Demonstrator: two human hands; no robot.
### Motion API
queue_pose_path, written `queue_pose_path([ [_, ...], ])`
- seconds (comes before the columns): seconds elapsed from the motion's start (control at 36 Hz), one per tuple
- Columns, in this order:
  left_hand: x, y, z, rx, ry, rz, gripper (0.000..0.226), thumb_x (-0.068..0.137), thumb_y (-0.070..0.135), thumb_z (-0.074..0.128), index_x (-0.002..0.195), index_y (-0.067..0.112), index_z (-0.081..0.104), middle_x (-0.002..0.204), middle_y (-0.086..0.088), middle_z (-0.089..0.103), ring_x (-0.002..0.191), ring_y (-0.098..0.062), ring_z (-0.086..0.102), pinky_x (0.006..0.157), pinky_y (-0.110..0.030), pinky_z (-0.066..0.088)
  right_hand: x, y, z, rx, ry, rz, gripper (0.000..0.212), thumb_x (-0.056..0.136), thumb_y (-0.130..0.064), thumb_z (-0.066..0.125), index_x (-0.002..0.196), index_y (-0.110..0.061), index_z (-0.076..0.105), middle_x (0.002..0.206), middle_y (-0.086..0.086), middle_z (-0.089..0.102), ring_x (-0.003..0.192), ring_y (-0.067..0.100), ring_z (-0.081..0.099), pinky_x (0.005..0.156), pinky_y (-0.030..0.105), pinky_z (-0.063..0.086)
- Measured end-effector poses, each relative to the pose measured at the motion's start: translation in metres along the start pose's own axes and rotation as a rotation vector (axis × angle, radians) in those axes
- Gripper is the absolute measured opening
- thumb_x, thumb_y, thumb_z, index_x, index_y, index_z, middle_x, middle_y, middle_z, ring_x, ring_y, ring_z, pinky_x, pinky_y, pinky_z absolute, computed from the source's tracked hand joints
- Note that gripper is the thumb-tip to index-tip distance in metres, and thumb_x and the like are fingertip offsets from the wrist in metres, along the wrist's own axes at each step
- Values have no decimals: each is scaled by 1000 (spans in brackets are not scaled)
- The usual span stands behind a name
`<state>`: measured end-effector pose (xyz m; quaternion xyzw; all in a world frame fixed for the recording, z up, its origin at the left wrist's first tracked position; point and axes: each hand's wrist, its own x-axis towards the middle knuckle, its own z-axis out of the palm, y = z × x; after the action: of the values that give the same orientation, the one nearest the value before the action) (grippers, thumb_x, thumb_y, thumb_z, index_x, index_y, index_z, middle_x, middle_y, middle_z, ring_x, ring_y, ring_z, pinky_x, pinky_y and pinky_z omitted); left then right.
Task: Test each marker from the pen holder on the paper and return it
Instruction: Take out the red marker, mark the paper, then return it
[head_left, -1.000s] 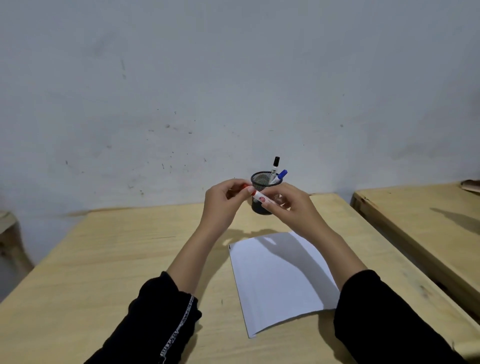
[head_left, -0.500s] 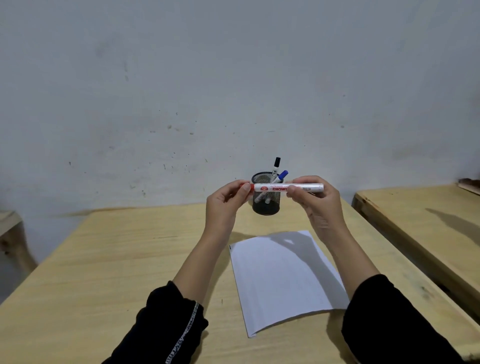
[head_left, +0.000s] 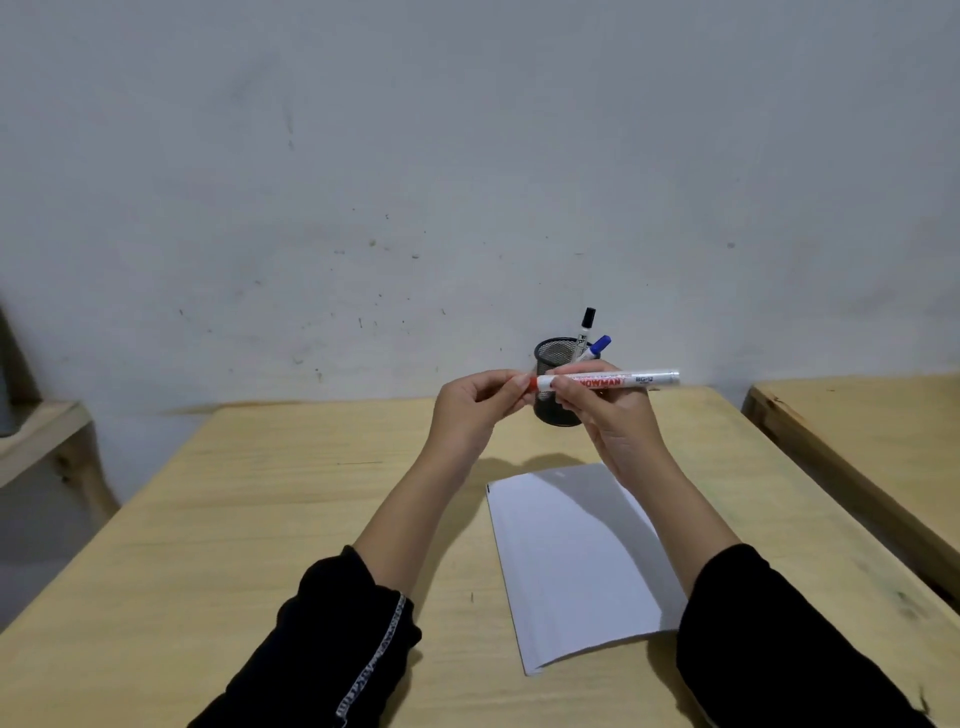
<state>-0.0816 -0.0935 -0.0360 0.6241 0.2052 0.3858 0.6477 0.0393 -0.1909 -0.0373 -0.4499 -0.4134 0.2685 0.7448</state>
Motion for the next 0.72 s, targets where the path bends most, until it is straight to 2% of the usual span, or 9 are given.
queue_pose_path([
  [0.08,7,-3,-16,-13,73,-63,13,89,17,62,82,12,72,64,7,70,66,-2,65,87,-18,52,7,5,-3,-53,21,-23,27,63,-32,82,83,-18,73,87,20,57,84,29,52,77,31,43],
  [0.14,12,-5,-34,-11,117,-89,13,88,16,63,80,11,72,70,4,72,66,-2,66,83,-14,53,11,6,-7,-71,63,-42,32,61,-38,83,84,-19,73,88,18,63,88,28,58,84,36,43],
  [0.22,15,-11,-59,201,111,-94,11,85,13,67,75,12,71,82,-4,71,73,-11,68,79,-17,55,16,9,-12,-58,89,-40,32,60,-40,83,83,-21,72,86,13,65,87,29,60,85,36,44],
  [0.31,17,-23,-73,588,114,-109,11,82,13,68,74,7,72,80,-7,72,71,-16,64,72,-24,53,20,16,-9,-56,112,-13,10,70,-22,77,79,-22,72,80,9,65,79,22,61,83,35,44],
  [0.39,16,-32,-78,823,59,-157,12,81,11,64,80,0,70,71,-4,66,61,-12,55,46,-10,40,21,25,-4,-83,103,11,7,78,-10,70,80,-17,70,84,15,58,84,25,55,82,35,43],
  [0.42,16,-35,-78,866,39,-161,11,81,9,63,79,0,69,70,-2,64,58,-10,52,43,-9,37,21,27,-3,-84,99,19,8,80,-5,68,81,-13,68,85,15,57,84,26,53,79,33,45],
  [0.47,17,-41,-78,945,8,-169,8,80,7,61,77,4,68,72,-2,62,58,-10,50,48,-15,39,20,30,-2,-95,92,29,8,82,-1,65,84,-9,66,87,18,56,84,27,52,73,26,48],
  [0.53,15,-46,-77,1019,-23,-192,8,79,8,61,77,6,68,75,-1,61,62,-12,51,52,-21,38,20,33,-2,-115,86,33,7,82,-1,65,85,-8,66,87,19,56,83,27,51,72,25,48],
  [0.72,16,-56,-75,1035,-47,-183,15,81,16,65,88,3,66,86,-4,58,74,-18,51,59,-24,39,17,39,-3,-122,98,55,8,80,-2,68,84,-8,67,82,15,62,80,23,57,68,21,50],
])
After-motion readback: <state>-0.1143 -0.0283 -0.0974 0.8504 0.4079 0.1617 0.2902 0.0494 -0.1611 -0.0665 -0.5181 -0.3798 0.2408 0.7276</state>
